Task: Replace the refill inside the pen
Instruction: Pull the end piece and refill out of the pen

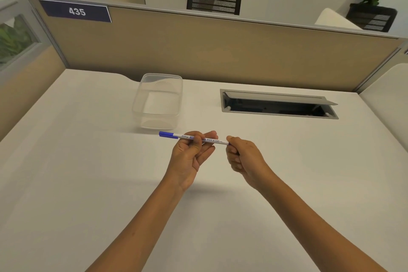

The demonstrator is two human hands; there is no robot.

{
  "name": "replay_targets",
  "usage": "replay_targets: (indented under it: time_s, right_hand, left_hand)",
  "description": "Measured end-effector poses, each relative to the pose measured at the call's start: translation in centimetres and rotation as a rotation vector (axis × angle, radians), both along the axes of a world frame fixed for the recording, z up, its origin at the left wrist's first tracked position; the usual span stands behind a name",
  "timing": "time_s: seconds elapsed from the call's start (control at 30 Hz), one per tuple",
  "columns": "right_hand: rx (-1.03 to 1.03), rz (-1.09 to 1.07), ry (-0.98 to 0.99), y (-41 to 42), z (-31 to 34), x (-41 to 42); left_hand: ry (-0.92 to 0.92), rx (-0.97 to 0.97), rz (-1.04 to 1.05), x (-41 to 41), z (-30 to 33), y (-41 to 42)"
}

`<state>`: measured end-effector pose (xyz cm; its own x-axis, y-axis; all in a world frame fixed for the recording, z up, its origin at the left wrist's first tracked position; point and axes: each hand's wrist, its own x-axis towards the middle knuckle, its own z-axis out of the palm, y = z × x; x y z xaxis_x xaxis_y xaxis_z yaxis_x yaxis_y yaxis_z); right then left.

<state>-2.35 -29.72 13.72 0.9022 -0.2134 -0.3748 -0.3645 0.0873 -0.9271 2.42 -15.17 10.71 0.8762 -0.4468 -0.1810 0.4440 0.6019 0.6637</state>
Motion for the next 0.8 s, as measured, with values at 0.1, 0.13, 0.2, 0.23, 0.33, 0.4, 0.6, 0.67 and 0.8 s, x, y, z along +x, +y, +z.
replay_targets:
  time_s: [0.1,0.13,0.2,0.23,0.33,0.4,0.6,0.67,0.8]
  right_hand:
    - [-0.088,0.082,-0.046,-0.9,0.2,0.0]
    - [-0.137,0.119,-0.071,-1.2,0.3,0.0]
    - [-0.246,0.181,-0.106,-1.5,0.3,-0.1]
    - [-0.297,0.200,-0.118,-1.6,0.3,0.0]
    - [-0.404,0.221,-0.154,-1.9,0.2,0.0]
    - [-0.490,0.215,-0.206,-2.0,0.2,0.1]
    - [-0.935,0.228,-0.526,-2.1,0.3,-0.1]
    - [-1.051,0.244,-0.601,-2.1,0.3,-0.1]
    - [-1.070,0.261,-0.606,-1.9,0.4,0.0]
  left_hand:
    - [-0.050,0.043,-0.038,0.2,-0.1,0.4]
    - [-0.058,0.056,-0.044,0.3,-0.1,0.6]
    - [-0.053,0.067,-0.039,0.5,-0.1,0.9]
    - [-0.047,0.067,-0.033,0.5,-0.1,1.0]
    - [-0.052,0.072,-0.014,0.6,-0.1,1.2]
    - [-0.070,0.103,0.012,0.7,-0.1,1.3]
    - [-0.046,0.147,0.103,0.6,-0.1,1.3]
    - [-0.041,0.128,0.114,0.5,-0.1,1.1]
    - [-0.034,0.093,0.124,0.3,0.0,0.9]
